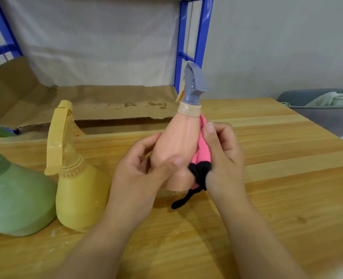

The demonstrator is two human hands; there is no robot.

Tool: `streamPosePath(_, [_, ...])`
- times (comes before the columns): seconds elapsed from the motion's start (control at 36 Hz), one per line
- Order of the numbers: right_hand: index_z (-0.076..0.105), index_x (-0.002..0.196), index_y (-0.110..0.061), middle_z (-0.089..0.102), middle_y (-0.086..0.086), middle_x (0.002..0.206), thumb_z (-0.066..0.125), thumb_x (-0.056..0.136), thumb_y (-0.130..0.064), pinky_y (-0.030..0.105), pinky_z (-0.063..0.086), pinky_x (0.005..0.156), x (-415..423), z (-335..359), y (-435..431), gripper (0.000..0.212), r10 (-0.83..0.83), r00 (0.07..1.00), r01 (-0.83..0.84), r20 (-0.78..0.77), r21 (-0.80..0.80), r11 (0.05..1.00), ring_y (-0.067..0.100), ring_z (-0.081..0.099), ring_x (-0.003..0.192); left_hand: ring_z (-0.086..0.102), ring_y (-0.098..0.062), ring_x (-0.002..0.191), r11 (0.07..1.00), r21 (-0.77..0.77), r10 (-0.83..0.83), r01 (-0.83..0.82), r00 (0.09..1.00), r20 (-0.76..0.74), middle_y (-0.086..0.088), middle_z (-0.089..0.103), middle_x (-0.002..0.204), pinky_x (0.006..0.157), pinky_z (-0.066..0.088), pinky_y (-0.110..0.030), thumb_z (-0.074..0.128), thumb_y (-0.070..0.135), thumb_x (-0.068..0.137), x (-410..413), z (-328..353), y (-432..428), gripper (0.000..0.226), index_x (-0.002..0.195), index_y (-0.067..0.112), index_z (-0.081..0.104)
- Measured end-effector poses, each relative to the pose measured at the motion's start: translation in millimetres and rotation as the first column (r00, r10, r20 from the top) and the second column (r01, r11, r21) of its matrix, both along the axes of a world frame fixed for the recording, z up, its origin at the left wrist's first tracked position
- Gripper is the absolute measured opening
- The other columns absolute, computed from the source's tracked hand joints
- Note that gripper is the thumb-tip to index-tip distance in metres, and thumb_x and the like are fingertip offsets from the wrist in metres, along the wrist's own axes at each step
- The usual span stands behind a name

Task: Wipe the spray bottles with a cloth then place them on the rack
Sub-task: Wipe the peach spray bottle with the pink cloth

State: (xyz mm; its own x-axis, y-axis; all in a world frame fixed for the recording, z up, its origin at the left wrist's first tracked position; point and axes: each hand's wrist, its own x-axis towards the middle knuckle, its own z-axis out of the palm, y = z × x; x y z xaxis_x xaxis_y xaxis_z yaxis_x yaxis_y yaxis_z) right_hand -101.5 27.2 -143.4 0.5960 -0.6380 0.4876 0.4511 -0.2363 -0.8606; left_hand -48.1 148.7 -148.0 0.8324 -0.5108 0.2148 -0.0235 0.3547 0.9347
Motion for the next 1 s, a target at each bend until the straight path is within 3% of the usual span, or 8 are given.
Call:
streamPosePath(0.14, [0.062,0.111,-0.018,0.065,-0.007,0.106,0.055,0.090,-0.033,0.017,0.048,0.082,0,-4,1,0.026,0.084,0.996,-0.085,-0.010,-0.073,0.994,0.003,0.061,0.100,0.064,-0.024,0.111,1.000,-0.017,0.022,-0.023,0.999,-0.048,-0.008,0.062,0.125,0.089,0.053,-0.043,0.082,0.035,0.051,6,-2,2,0.060,0.110,0.034,0.069])
streamPosePath(0.31, [0.060,0.122,-0.036,0.060,-0.020,0.119,0.051,0.089,-0.039,0.034,0.044,0.102,2,-3,3,0.035,0.123,0.992,-0.124,-0.012,-0.112,0.986,0.007,0.054,0.121,0.066,-0.015,0.106,0.991,-0.121,-0.067,0.055,0.993,-0.094,0.002,0.070,0.114,0.077,0.054,-0.024,0.076,0.029,0.058,8,1,5,0.057,0.115,0.024,0.066])
streamPosePath(0.42, [0.074,0.101,-0.033,0.069,-0.006,0.111,0.057,0.087,-0.033,0.023,0.052,0.085,-1,4,1,0.021,0.198,0.979,-0.205,0.054,0.196,0.959,0.008,0.063,0.109,0.069,-0.012,0.091,0.994,-0.090,-0.065,0.056,0.993,-0.095,0.001,0.071,0.101,0.067,0.057,-0.028,0.077,0.033,0.055,8,-1,6,0.045,0.099,0.029,0.068])
streamPosePath(0.53, [0.070,0.102,-0.029,0.067,-0.002,0.115,0.055,0.083,-0.037,0.016,0.053,0.064,-3,6,5,0.026,0.207,0.978,-0.202,0.010,0.269,0.942,0.002,0.066,0.092,0.069,-0.013,0.095,0.998,-0.045,-0.052,0.049,0.995,-0.079,0.002,0.073,0.103,0.075,0.056,-0.030,0.077,0.027,0.063,7,-3,4,0.035,0.097,0.023,0.069])
streamPosePath(0.64, [0.066,0.107,-0.042,0.064,-0.005,0.120,0.055,0.092,-0.042,0.025,0.050,0.090,4,0,7,0.019,0.090,0.994,-0.086,-0.062,0.075,0.994,0.006,0.060,0.113,0.062,-0.022,0.113,0.995,0.097,0.018,-0.018,1.000,-0.004,-0.005,0.061,0.127,0.092,0.052,-0.045,0.085,0.041,0.047,6,-6,3,0.077,0.119,0.030,0.063])
streamPosePath(0.75, [0.062,0.115,-0.044,0.063,-0.008,0.121,0.049,0.089,-0.044,0.039,0.044,0.102,4,-4,5,0.029,0.038,0.998,-0.041,-0.048,-0.059,0.997,0.011,0.056,0.120,0.062,-0.019,0.114,0.997,0.077,-0.005,0.005,1.000,0.001,0.000,0.063,0.125,0.094,0.051,-0.042,0.086,0.031,0.047,7,-3,4,0.083,0.125,0.024,0.060])
streamPosePath(0.89, [0.069,0.105,-0.028,0.065,0.002,0.121,0.060,0.089,-0.035,0.022,0.056,0.078,-2,5,2,0.020,0.183,0.983,-0.184,0.028,0.255,0.949,0.008,0.065,0.104,0.069,-0.016,0.095,0.992,-0.064,-0.118,0.111,0.986,-0.121,-0.001,0.070,0.108,0.069,0.057,-0.028,0.081,0.023,0.052,9,-1,7,0.053,0.103,0.026,0.066])
streamPosePath(1.0, [0.075,0.096,-0.032,0.066,0.002,0.122,0.060,0.088,-0.036,0.021,0.055,0.078,-1,5,3,0.018,0.183,0.983,-0.179,0.013,0.272,0.945,0.010,0.063,0.108,0.068,-0.019,0.099,0.989,-0.052,-0.141,0.135,0.981,-0.132,-0.005,0.070,0.111,0.073,0.060,-0.035,0.072,0.018,0.065,7,0,6,0.042,0.107,0.017,0.067])
